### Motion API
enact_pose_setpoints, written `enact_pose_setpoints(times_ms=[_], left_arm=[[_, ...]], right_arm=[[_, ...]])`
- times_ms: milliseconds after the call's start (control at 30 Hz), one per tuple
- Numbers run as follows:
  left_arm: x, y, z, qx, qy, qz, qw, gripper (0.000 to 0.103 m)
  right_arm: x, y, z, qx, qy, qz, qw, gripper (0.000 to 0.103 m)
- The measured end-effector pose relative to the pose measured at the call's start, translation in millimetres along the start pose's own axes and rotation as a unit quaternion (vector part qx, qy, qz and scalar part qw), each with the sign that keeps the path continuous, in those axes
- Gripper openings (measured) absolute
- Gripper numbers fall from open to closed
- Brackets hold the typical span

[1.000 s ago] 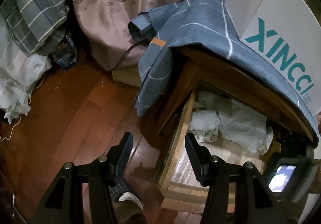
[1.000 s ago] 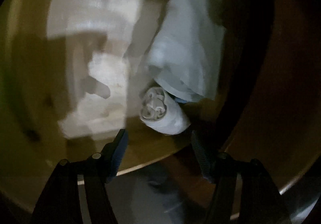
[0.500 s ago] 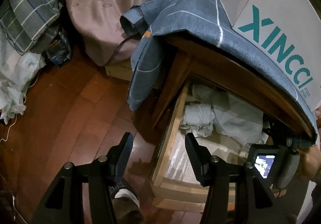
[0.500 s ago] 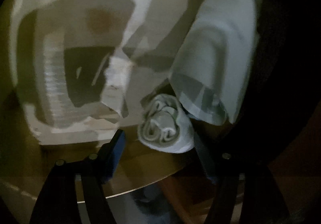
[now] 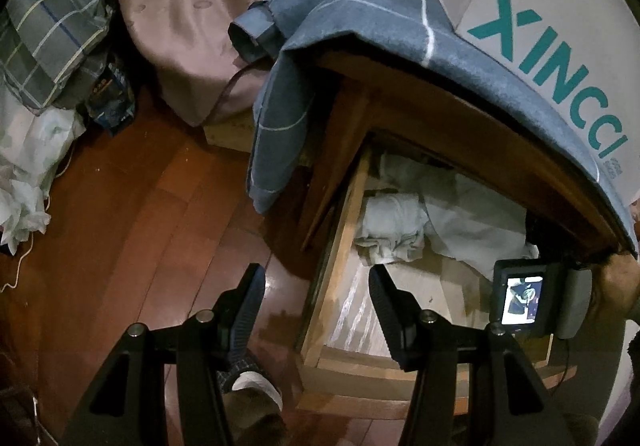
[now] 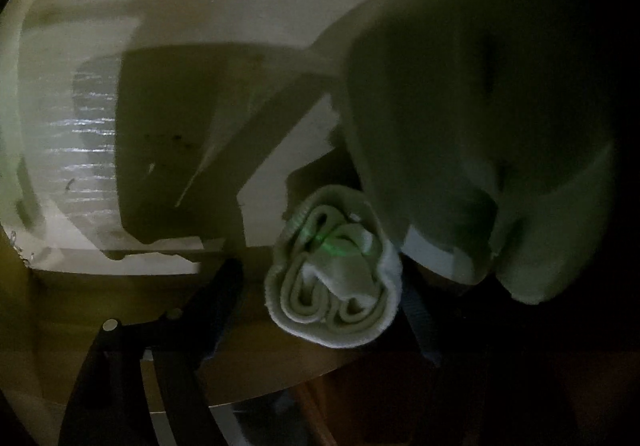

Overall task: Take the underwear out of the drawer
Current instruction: 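Grasp the rolled white underwear with the right tool and lift it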

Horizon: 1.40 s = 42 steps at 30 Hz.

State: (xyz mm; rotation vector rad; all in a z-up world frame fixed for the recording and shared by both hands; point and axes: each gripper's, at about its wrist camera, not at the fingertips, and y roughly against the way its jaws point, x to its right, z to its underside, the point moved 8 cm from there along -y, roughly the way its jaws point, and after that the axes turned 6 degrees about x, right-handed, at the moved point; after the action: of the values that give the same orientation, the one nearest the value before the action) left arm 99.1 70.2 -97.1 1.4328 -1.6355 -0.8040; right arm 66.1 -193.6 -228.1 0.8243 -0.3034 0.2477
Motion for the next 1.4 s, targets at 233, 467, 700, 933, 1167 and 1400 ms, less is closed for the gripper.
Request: enact_pose_setpoints(times_ms=[233, 467, 700, 933, 1167, 1400], left_arm=[[-1, -1, 0, -0.002, 0.003, 0.002, 1.0000, 0.055], [-2, -1, 0, -0.003, 0.005, -0.002, 1.0000, 0.055], [0, -4, 1, -0.003, -0.005, -0.008, 0.9999, 0.055], [2, -7, 3, -0.009, -0.016, -0.013, 0.9997, 0.055], [6, -12, 5, -0.014, -0.033, -0.020, 0.9991, 0.055], [7, -16, 8, -0.020, -0.049, -0.027, 0.9983, 0.055]], right_arm=[[26, 25, -10, 0.014, -0.063, -0.026, 0.998, 0.043], [34, 73, -17, 0.090, -0.182, -0.155, 0.967, 0.041], [60, 87, -13, 0.144, -0.288, -0.234, 0.917, 0.045], [62, 59, -1, 0.135, -0.305, -0.216, 0.918, 0.050], [59, 71, 13, 0.148, -0.355, -0.253, 0.887, 0.047], [50, 95, 30, 0.148, -0.414, -0.272, 0.856, 0.043]])
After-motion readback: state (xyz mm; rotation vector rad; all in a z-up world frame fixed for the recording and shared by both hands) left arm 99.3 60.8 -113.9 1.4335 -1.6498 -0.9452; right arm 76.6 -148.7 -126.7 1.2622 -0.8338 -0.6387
